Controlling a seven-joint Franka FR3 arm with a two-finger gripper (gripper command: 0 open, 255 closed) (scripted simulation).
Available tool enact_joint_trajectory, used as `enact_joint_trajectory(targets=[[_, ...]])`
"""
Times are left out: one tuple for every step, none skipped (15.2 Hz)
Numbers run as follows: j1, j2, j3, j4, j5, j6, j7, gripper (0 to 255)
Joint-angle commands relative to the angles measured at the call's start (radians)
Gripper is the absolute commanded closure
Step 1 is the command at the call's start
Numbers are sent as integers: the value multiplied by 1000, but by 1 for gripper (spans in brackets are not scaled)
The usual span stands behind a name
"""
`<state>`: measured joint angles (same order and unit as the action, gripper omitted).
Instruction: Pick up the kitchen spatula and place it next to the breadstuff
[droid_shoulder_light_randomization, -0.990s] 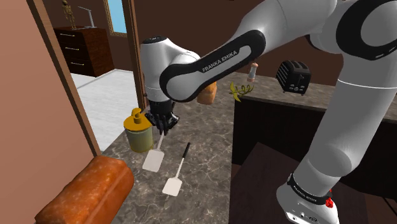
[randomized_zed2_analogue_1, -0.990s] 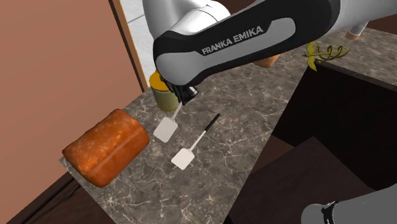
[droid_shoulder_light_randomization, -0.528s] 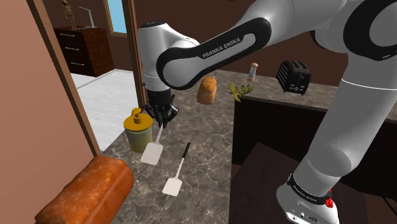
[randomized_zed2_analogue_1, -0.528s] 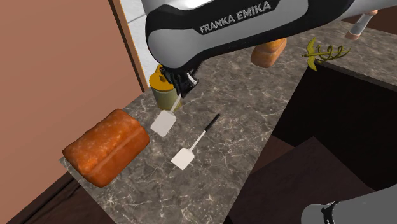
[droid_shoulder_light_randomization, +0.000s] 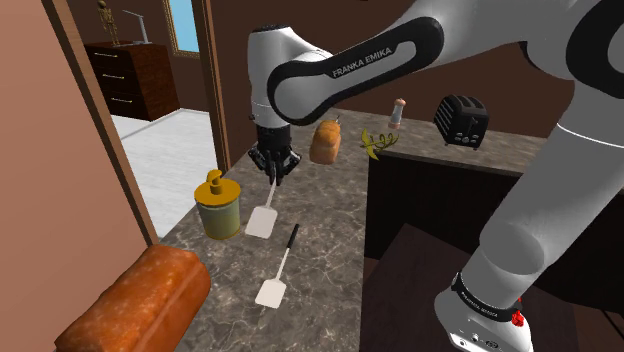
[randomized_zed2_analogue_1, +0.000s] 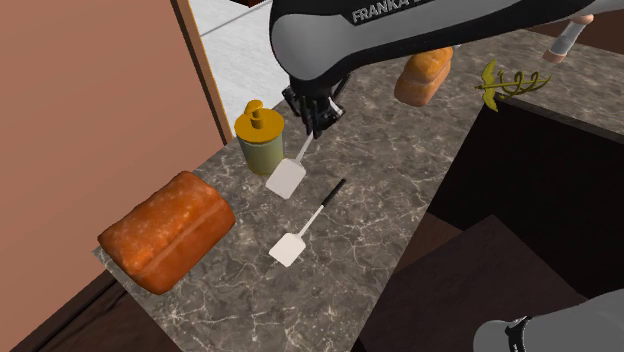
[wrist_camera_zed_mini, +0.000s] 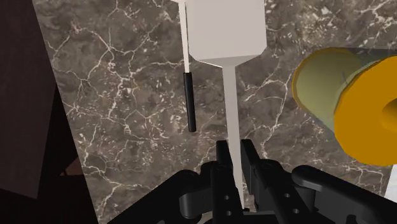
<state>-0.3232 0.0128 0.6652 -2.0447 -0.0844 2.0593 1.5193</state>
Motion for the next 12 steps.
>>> enact_joint_trajectory(targets=[[-28,-47,-25,-41,33,9,-69,255],[-40,-63,-39,-57,43,14,-100,255],[-51,-77,-53,-72,53,18,-130,255],[-62,-91,-68,-86,61,22,-160,255],[-72,-103,-83,-99,67,26,-189,255],[-83,-113,-98,-110,73,29,-218,255],[-93,-123,-113,-120,78,32,-246,255],[-104,-131,-128,-130,82,35,-274,255],[-114,-138,-143,-138,84,38,-301,255],[-125,-143,-159,-145,86,41,-328,255],[-135,-148,-174,-150,87,43,-354,255],[-145,-151,-189,-155,88,46,-380,255]])
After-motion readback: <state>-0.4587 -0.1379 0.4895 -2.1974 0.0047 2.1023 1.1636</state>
